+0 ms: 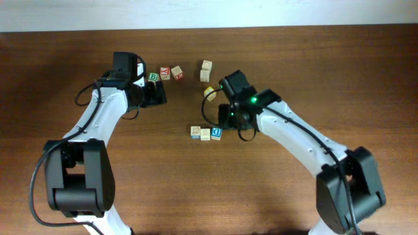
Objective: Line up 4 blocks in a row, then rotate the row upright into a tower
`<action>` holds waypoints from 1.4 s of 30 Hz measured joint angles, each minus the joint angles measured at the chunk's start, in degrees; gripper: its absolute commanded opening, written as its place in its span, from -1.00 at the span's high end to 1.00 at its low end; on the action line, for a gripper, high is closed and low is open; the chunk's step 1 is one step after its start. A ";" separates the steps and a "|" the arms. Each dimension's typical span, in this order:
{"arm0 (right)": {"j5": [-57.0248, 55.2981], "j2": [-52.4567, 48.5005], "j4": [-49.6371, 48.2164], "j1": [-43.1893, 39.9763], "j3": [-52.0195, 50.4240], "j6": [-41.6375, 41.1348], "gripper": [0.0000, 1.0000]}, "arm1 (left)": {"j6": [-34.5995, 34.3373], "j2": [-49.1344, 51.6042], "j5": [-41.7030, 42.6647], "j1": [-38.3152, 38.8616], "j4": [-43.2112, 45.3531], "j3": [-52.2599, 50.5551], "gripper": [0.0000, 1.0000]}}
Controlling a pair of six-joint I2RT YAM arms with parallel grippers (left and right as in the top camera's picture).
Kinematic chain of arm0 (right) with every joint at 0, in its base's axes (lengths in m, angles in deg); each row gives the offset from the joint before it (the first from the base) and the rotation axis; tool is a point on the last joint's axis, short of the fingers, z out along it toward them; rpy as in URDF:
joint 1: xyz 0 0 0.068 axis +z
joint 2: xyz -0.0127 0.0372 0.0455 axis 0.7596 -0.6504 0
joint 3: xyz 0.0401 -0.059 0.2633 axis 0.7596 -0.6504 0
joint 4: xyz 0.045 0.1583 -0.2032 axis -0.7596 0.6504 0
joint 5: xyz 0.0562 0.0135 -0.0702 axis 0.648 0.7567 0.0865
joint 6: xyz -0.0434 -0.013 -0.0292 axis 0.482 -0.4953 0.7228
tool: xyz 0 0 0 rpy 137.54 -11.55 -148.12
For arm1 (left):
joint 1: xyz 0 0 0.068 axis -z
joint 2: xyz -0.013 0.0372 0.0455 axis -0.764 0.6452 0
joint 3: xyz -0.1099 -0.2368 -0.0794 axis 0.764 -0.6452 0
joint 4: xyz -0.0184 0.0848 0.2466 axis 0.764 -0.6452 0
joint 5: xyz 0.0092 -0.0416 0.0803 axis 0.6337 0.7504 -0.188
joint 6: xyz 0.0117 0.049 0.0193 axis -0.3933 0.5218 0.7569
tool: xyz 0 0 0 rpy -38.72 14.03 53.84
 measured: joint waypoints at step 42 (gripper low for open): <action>6.01 -17.75 15.98 -3.74 16.35 8.46 0.82 | 0.00 0.00 0.00 0.00 -0.02 0.00 -0.99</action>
